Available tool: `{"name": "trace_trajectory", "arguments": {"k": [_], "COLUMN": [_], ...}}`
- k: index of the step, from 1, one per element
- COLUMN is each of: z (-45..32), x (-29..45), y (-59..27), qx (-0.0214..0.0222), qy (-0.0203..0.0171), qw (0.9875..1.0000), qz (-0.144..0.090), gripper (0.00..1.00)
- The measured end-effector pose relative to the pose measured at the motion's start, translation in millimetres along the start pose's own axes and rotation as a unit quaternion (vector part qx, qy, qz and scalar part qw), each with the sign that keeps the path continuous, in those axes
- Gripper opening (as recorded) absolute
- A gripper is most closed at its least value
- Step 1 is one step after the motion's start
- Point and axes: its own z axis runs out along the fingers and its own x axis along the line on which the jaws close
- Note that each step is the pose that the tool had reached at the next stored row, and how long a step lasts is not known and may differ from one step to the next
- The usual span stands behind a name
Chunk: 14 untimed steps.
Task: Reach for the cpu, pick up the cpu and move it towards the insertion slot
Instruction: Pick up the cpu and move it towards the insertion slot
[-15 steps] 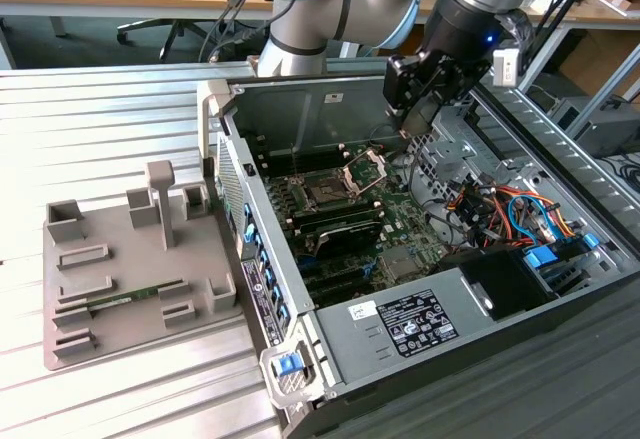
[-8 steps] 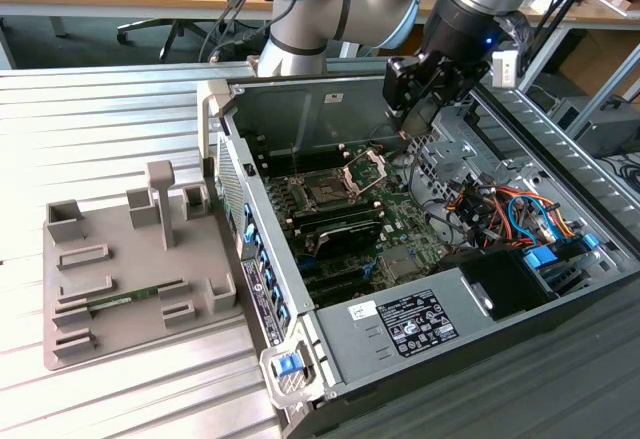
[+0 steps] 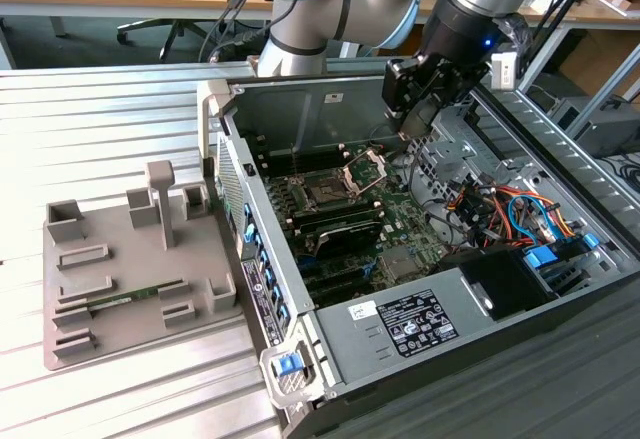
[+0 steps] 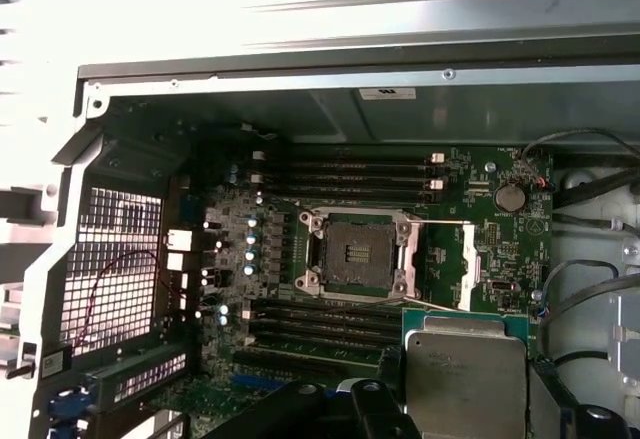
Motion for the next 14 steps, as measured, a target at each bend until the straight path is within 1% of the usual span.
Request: {"name": "trace_trajectory", "arguments": {"k": [14], "z": [5.6], "x": [0.0], "y": [-0.4], "qx": [0.0000], "qy": [0.0000], "qw": [1.0000], "qz": [0.000], "gripper": [0.55]}}
